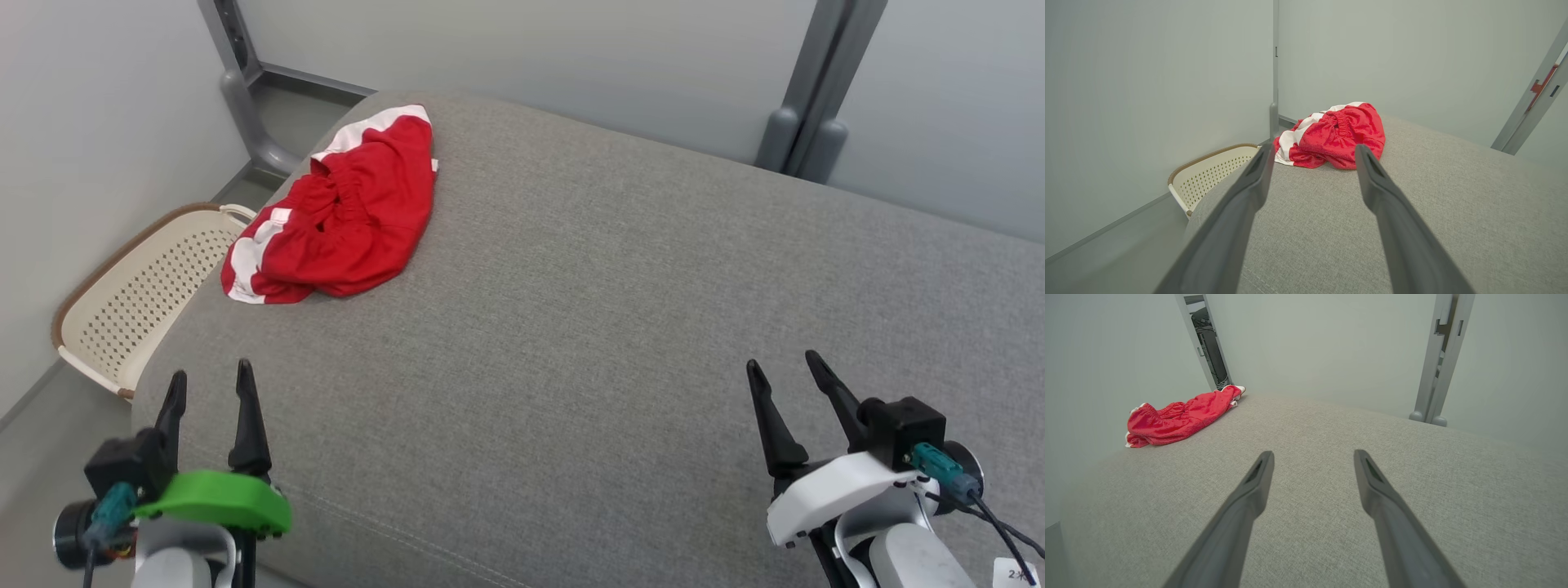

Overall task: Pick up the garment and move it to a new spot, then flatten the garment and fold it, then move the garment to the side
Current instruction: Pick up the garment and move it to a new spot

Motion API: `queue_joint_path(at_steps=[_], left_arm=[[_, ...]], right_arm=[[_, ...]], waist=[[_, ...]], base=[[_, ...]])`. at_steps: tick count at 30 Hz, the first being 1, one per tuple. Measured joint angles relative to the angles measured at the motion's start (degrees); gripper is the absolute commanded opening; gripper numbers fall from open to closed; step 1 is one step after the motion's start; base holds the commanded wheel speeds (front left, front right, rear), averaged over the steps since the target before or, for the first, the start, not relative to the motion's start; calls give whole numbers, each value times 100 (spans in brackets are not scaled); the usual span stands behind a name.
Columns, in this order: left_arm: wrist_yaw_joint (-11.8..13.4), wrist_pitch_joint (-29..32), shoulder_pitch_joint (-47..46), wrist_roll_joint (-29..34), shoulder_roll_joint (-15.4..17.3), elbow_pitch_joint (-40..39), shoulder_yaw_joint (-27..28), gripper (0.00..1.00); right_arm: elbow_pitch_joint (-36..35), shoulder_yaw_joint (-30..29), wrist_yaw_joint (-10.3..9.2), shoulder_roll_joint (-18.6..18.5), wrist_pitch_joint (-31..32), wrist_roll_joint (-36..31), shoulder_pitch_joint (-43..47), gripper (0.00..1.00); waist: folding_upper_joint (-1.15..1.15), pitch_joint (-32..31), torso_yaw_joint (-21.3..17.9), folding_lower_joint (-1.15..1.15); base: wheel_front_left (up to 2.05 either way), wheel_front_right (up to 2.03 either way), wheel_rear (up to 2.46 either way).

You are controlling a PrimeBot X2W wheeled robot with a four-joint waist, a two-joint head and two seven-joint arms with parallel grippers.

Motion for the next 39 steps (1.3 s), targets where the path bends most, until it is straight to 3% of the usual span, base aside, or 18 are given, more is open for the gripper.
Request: queue_joint_path(at_steps=[14,18,26,36,37,38,39], left_arm=[[132,1141,-2659,-715,583,1978,499,100],[399,1519,-3276,-993,735,2369,767,100],[1068,2297,-3865,-936,1199,2924,865,100],[1457,2847,-4021,-1034,1388,3264,968,100],[1450,2829,-4034,-1034,1405,3270,956,59],[1405,2825,-4037,-1031,1434,3270,940,0],[1365,2809,-4043,-1044,1457,3268,950,0]], right_arm=[[-768,571,0,-524,558,-52,-697,100],[-1084,673,0,-730,665,-57,-854,100],[-1737,747,0,-960,913,-89,-944,100],[-2119,588,0,-1073,1035,-29,-908,100],[-2130,576,0,-1059,1034,-11,-908,100],[-2129,572,0,-1050,1033,-1,-909,100],[-2120,569,0,-1050,1028,2,-909,100]], waist=[[0,1037,-739,0],[0,1468,-966,1],[0,2290,-1401,1],[0,3071,-1864,1],[0,3115,-1910,1],[0,3149,-1956,1],[1,3169,-1989,1]], base=[[0,0,0],[0,0,0],[0,0,0],[0,0,0],[0,0,0],[0,0,0],[0,0,0]])
